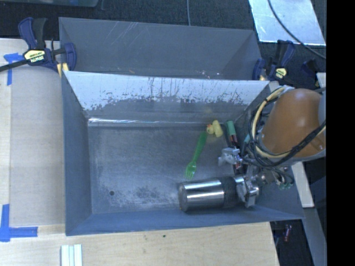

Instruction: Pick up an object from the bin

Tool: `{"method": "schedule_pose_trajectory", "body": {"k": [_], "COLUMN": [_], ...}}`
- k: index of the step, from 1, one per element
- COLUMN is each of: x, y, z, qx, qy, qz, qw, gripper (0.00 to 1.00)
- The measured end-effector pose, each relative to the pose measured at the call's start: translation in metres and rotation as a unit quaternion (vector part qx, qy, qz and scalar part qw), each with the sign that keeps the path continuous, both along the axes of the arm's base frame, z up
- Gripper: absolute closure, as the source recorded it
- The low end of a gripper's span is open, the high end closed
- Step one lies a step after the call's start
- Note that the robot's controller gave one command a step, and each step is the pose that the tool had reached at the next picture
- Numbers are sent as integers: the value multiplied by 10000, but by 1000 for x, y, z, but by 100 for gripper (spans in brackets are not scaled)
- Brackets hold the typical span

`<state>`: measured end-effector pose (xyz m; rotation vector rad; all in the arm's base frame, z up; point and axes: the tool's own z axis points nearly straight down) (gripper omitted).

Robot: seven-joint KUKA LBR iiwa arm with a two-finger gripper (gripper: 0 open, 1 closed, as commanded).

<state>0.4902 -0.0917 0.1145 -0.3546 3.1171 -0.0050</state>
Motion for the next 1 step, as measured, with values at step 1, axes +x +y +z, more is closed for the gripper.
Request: {"method": "schedule_pose_trajectory", "body": {"k": [1], "x": [24], "y": [48], "z": [-40], "qx": [-68], "qy": [25], "qz": [1825], "qw": [9832], "gripper": [0]}}
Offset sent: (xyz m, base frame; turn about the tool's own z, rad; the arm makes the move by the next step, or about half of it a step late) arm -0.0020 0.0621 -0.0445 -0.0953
